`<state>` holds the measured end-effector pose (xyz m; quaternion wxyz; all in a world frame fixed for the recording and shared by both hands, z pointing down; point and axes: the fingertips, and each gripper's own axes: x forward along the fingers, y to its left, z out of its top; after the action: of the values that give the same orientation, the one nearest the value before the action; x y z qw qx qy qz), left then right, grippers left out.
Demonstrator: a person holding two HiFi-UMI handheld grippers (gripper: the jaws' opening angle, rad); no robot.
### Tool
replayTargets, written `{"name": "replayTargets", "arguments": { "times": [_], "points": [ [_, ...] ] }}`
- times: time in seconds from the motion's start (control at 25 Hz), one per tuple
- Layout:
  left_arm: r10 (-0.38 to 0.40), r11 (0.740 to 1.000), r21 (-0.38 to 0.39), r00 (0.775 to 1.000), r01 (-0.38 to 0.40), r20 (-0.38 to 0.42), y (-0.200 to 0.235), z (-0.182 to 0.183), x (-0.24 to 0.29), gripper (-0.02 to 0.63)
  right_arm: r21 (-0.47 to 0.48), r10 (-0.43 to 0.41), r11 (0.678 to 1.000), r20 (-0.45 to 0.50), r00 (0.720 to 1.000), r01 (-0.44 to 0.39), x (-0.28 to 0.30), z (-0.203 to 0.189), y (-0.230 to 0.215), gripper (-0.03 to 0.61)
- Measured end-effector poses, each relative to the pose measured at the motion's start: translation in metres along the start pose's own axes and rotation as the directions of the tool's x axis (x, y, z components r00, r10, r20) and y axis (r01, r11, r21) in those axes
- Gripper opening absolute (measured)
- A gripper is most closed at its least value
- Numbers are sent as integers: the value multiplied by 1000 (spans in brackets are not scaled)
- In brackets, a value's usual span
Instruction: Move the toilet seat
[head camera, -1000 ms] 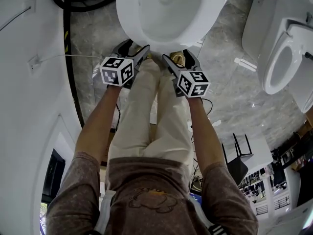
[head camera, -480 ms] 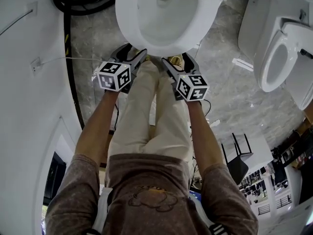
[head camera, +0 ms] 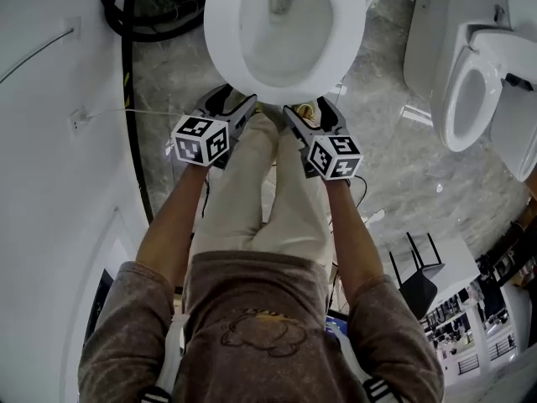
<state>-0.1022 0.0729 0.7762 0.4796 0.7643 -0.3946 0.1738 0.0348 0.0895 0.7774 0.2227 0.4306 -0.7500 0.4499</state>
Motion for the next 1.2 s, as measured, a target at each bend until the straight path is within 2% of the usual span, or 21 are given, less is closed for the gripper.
{"name": "replayTargets", "arguments": {
  "times": [0.24, 1.2],
  "points": [
    [-11, 1000, 19, 1000, 11, 22, -15, 18, -15, 279, 31, -17, 999, 50, 999, 15, -16, 20, 11, 397],
    [-37, 999, -8, 997, 37, 74, -74, 102, -53, 279, 88, -11, 996, 129, 992, 0, -73, 106, 36, 380]
  ]
}}
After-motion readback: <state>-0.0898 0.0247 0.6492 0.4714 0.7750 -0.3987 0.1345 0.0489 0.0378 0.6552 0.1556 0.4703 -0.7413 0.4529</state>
